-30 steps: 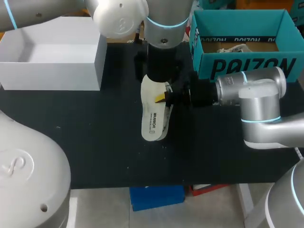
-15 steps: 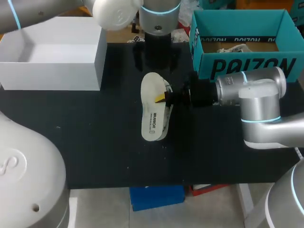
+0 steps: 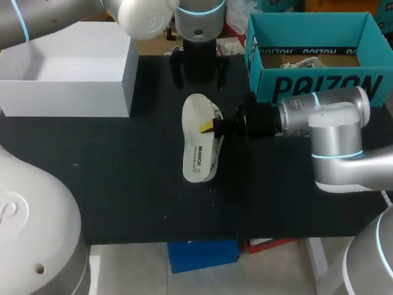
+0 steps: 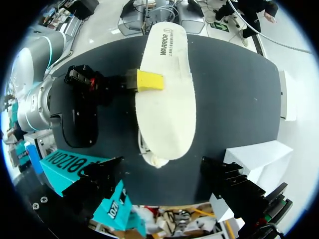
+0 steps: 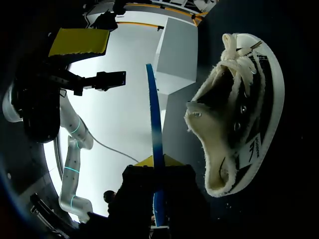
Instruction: Take the shoe out of the shoebox, open the shoe tongue, remove and reinsert the insole, then place the shoe into the shoebox
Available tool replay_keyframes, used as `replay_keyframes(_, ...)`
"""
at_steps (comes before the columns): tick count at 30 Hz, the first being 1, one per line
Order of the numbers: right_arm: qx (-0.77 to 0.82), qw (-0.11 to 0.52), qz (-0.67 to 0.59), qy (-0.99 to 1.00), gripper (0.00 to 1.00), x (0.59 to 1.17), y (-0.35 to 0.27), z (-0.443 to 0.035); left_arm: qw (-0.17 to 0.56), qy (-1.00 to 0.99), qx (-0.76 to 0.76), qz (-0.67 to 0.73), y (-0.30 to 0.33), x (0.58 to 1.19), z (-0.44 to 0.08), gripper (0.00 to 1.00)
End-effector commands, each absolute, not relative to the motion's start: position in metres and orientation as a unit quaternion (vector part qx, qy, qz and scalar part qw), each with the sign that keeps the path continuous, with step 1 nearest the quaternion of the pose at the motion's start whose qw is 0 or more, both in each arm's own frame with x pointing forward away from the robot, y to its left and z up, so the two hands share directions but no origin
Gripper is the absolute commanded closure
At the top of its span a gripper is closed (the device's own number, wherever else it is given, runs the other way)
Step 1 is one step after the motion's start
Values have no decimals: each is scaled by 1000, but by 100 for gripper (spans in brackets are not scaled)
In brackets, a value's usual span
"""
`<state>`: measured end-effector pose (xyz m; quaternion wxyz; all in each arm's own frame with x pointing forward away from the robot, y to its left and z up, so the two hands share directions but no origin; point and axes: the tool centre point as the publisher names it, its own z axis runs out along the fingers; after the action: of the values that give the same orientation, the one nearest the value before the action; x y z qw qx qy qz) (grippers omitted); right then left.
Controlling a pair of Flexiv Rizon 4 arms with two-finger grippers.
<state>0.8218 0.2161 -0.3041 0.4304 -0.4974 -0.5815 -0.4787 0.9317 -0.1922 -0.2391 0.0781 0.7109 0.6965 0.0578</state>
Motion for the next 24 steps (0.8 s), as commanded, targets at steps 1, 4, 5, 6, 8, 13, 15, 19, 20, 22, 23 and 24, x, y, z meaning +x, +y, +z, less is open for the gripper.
replay_keyframes(1,-498,430,-479,-581,100,821,217,-304,88,695,711,59,-185,921,-234,0)
replay_keyframes(4,-498,430,-479,-581,100,821,217,-304,91,695,711,59,-184,909,-229,0)
replay_keyframes(5,-498,430,-479,-581,100,821,217,-304,93,695,711,60,-184,905,-228,0)
replay_keyframes(6,-498,430,-479,-581,100,821,217,-304,94,694,711,61,-185,901,-227,0)
replay_keyframes(8,-498,430,-479,-581,100,821,217,-304,96,694,711,61,-185,891,-224,0)
replay_keyframes(13,-498,430,-479,-581,100,821,217,-304,94,688,716,66,-186,859,-223,0)
replay_keyframes(15,-498,430,-479,-581,100,821,217,-304,94,688,716,67,-186,847,-223,0)
replay_keyframes(19,-498,430,-479,-581,100,821,217,-304,95,690,714,63,-185,823,-222,0)
replay_keyframes(20,-498,430,-479,-581,100,821,217,-304,96,690,715,63,-185,817,-222,0)
replay_keyframes(22,-498,430,-479,-581,100,821,217,-304,99,690,715,63,-184,807,-221,0)
replay_keyframes(23,-498,430,-479,-581,100,821,217,-304,99,690,714,63,-182,802,-221,0)
replay_keyframes(24,-498,430,-479,-581,100,821,217,-304,100,691,714,62,-182,797,-220,0)
